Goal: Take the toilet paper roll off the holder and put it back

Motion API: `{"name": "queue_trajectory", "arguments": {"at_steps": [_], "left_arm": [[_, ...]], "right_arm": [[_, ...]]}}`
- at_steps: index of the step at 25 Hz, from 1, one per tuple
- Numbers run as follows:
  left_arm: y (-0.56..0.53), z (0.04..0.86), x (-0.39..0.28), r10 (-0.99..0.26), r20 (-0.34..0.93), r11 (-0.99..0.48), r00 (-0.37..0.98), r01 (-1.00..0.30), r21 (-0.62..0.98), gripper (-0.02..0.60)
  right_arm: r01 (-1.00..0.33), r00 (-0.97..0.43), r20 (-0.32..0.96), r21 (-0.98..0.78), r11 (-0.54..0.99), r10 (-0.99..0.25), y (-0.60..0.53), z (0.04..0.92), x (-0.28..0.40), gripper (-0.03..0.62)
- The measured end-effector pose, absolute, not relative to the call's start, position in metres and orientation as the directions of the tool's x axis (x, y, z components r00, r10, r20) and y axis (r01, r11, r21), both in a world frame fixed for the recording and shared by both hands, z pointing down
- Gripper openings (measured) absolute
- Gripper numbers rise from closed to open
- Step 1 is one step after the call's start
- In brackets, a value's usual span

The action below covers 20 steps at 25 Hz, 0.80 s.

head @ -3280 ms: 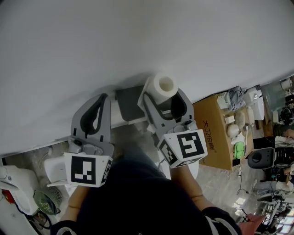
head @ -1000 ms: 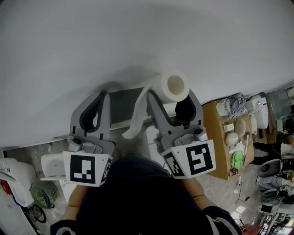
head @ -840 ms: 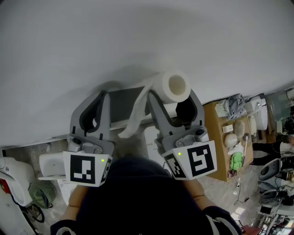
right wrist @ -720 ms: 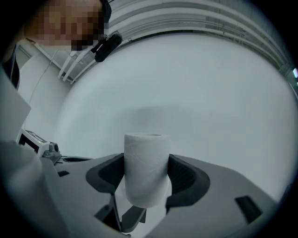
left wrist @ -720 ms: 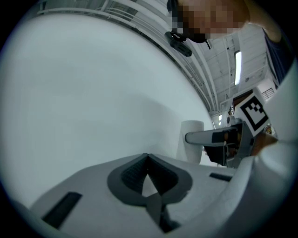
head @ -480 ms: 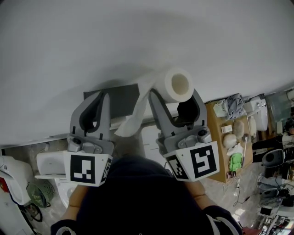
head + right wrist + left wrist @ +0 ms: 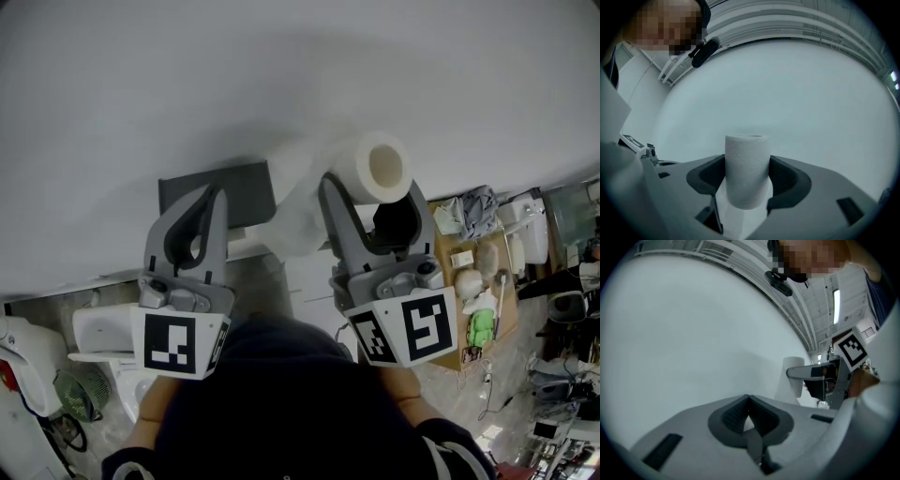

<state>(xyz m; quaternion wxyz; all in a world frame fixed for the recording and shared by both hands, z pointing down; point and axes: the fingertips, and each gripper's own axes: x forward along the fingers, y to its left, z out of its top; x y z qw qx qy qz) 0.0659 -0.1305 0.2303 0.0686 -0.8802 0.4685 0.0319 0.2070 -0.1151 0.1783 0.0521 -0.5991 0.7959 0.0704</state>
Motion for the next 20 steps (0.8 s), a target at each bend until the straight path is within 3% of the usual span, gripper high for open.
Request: {"name": "queue_trajectory", "arguments": {"at_steps": [20], "left_arm": [[-0.127, 0.229, 0.065, -0.823, -0.108, -0.548, 0.557, -0.830, -0.106, 0.002]], "right_arm": [[-0.977, -0.214, -0.164, 0.042, 0.210, -0.963, -0.116, 0.179, 0.234, 0.298]]}}
